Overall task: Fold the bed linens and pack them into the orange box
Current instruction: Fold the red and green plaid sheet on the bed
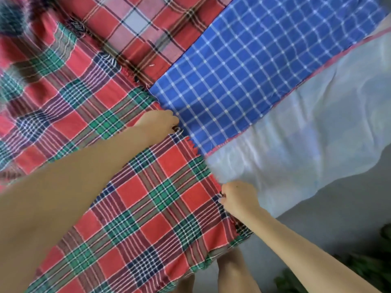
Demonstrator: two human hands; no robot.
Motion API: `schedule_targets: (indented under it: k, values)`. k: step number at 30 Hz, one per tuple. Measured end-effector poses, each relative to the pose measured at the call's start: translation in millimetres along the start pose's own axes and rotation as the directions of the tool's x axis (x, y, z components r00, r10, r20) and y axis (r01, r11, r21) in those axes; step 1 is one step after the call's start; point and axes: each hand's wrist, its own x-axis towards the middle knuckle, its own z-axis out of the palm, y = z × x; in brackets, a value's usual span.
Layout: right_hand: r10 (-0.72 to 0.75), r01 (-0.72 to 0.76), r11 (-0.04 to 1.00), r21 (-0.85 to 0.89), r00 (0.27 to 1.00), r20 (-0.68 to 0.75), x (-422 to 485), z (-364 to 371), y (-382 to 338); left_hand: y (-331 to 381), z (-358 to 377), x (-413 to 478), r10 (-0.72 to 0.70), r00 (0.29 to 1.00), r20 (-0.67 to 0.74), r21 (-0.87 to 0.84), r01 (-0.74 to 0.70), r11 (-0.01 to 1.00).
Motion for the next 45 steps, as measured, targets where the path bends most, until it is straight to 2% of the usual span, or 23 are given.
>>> schedule_targets:
  k: [2, 4, 7, 11, 15, 20, 22, 25, 28, 31, 34, 36, 37, 38, 39, 40, 42, 44, 45]
  values:
    - [-0.029, 0.028, 0.996, -0.090, 1.000, -0.011, 9, -21, -12, -17, -2, -11, -0.016, 0.997, -0.075, -0.116, 0.008, 0.993]
    - [-0.061, 0.047, 0.989, -0.141, 0.993, -0.099, 17, -48, -24, -35, -9, -21, -0.078, 0.987, -0.143, -0.212, 0.047, 0.976]
    - [-0.129, 0.110, 0.989, -0.093, 0.967, -0.220, 46, -100, -60, -77, -23, -33, -0.231, 0.935, -0.270, -0.282, 0.152, 0.947]
    - [-0.205, 0.195, 0.979, -0.062, 0.918, -0.340, 81, -154, -113, -130, -33, -43, -0.408, 0.877, -0.254, -0.377, 0.299, 0.877]
    - [-0.262, 0.275, 0.961, -0.035, 0.862, -0.434, 118, -207, -176, -194, -48, -61, -0.597, 0.766, -0.238, -0.505, 0.428, 0.750]
    - [-0.356, 0.391, 0.919, -0.047, 0.775, -0.522, 183, -264, -253, -279, -42, -79, -0.795, 0.552, -0.253, -0.639, 0.521, 0.565]
    - [-0.340, 0.397, 0.918, -0.012, 0.770, -0.541, 209, -281, -279, -308, -33, -81, -0.834, 0.489, -0.254, -0.678, 0.525, 0.514]
    - [-0.274, 0.385, 0.916, 0.113, 0.805, -0.526, 257, -301, -318, -355, -20, -78, -0.875, 0.420, -0.240, -0.700, 0.550, 0.456]
    - [-0.191, 0.392, 0.860, 0.326, 0.840, -0.508, 307, -316, -347, -398, -9, -68, -0.869, 0.403, -0.286, -0.656, 0.579, 0.485]
    - [-0.122, 0.338, 0.822, 0.459, 0.891, -0.437, 346, -331, -366, -428, -5, -52, -0.842, 0.459, -0.283, -0.600, 0.600, 0.529]
    - [-0.173, 0.410, 0.826, 0.387, 0.837, -0.519, 361, -343, -383, -449, 1, -36, -0.793, 0.555, -0.253, -0.548, 0.593, 0.590]
    - [-0.320, 0.573, 0.739, 0.354, 0.761, -0.564, 342, -344, -382, -456, 3, -34, -0.775, 0.579, -0.254, -0.550, 0.572, 0.608]
    - [-0.448, 0.657, 0.671, 0.343, 0.728, -0.519, 319, -342, -373, -457, 3, -35, -0.766, 0.584, -0.268, -0.551, 0.559, 0.619]
    - [-0.587, 0.715, 0.616, 0.331, 0.696, -0.413, 294, -338, -363, -456, 2, -37, -0.754, 0.587, -0.294, -0.565, 0.529, 0.633]
    - [-0.697, 0.732, 0.602, 0.319, 0.677, -0.236, 270, -333, -349, -454, 0, -41, -0.740, 0.592, -0.320, -0.592, 0.485, 0.644]
    - [-0.744, 0.719, 0.627, 0.300, 0.667, -0.043, 249, -328, -334, -452, -1, -47, -0.725, 0.603, -0.332, -0.620, 0.440, 0.650]
    - [-0.680, 0.656, 0.733, 0.181, 0.700, 0.218, 231, -317, -310, -447, -1, -62, -0.670, 0.676, -0.308, -0.647, 0.367, 0.668]
    - [-0.600, 0.633, 0.772, 0.053, 0.699, 0.388, 227, -318, -300, -443, 5, -78, -0.583, 0.753, -0.305, -0.602, 0.321, 0.731]
    - [-0.578, 0.627, 0.778, 0.046, 0.685, 0.444, 228, -323, -301, -443, 10, -85, -0.575, 0.753, -0.321, -0.595, 0.312, 0.740]
